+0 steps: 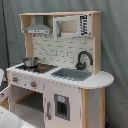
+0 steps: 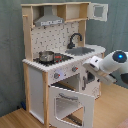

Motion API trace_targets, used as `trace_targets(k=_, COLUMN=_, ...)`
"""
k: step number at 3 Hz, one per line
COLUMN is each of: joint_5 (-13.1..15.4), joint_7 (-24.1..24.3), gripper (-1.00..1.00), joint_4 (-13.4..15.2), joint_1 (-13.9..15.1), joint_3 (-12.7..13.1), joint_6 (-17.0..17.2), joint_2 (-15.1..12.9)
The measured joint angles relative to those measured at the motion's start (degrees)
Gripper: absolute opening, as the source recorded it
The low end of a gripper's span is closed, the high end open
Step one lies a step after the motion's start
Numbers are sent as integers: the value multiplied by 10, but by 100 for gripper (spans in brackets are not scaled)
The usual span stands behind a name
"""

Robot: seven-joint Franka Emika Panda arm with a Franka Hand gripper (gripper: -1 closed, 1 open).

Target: Play with the kitchen

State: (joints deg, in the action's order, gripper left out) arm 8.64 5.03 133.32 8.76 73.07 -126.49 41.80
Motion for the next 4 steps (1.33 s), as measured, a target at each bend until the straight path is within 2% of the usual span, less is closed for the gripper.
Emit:
trace_targets(k=1, joint_5=20, joint_7=-14, gripper=100, joint_4=-2, joint_1=-28, joint_3=-21, joint_6=42, joint_2=36)
trace_targets(k=2, joint_5=57, joint_7=-31, gripper=100, joint_4=-8, joint_1=-45, joint_3=-20, joint_6=84, joint_2=74)
trace_targets(k=3, joint_5=101, joint_7=-46, gripper=100, joint_4=-21, joint_1=-42, joint_3=4, joint_6=108, joint_2=100)
trace_targets(k=4, joint_5=156, joint_7=-53, gripper=100, joint_4=-42, joint_1=-25, joint_3=43, joint_6=121, joint_2=115)
